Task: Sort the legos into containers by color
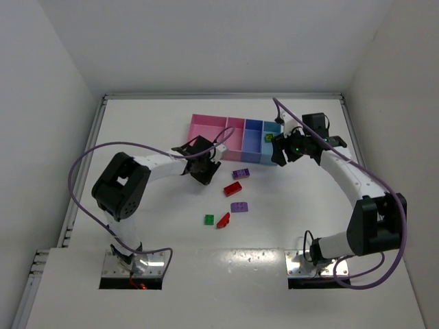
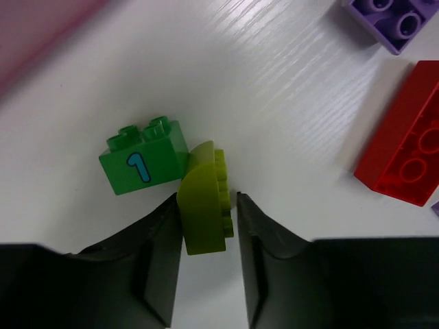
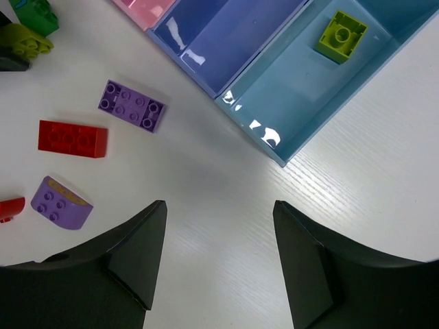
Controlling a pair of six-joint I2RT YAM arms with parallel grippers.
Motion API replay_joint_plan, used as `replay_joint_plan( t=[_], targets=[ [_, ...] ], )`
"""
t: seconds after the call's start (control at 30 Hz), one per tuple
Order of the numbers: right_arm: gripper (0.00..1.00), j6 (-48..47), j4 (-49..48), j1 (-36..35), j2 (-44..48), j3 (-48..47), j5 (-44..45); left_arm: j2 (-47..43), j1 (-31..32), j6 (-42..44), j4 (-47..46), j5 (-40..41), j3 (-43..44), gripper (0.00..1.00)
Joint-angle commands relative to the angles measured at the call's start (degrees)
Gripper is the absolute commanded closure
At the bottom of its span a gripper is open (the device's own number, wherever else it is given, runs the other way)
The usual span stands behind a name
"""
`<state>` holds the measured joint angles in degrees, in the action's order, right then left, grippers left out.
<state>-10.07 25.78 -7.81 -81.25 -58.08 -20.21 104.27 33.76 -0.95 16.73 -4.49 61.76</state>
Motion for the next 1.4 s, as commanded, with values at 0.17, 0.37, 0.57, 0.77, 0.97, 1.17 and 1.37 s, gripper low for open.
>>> replay_joint_plan(
  t=[0.17, 0.37, 0.57, 0.77, 0.97, 1.17, 1.37],
  targets=[
    [0.36, 0.5, -2.0, 1.6, 1.4, 0.6, -1.3, -5.8, 2.9, 1.7, 0.0, -9.0, 2.4, 0.74],
    [0.36, 4.4, -4.1, 3.9, 2.5, 1.7, -2.5, -9.5, 6.4, 1.5, 3.4, -13.7, 14.0, 0.74],
    [0.36, 9.2, -6.4, 8.6, 4.6, 2.4, -1.7, 0.0, 6.9, 0.4, 7.9, -16.5, 32.3, 0.74],
    [0.31, 11.5, -6.4, 12.8, 7.6, 1.8, -3.5, 11.8, 7.5, -0.2, 11.2, -17.6, 46.4, 0.68],
    [0.31, 11.5, -2.7, 16.0, 7.1, 0.7, -5.8, 23.2, 7.5, -1.4, 11.7, -18.1, 59.1, 0.67],
    [0.31, 12.0, -1.4, 19.1, 7.6, 1.3, -8.8, 30.2, 7.5, -1.4, 11.7, -17.3, 67.0, 0.64],
    [0.31, 12.0, -1.4, 20.9, 7.0, 1.9, -11.3, 34.9, 7.5, -1.9, 11.7, -17.8, 70.5, 0.58]
  ],
)
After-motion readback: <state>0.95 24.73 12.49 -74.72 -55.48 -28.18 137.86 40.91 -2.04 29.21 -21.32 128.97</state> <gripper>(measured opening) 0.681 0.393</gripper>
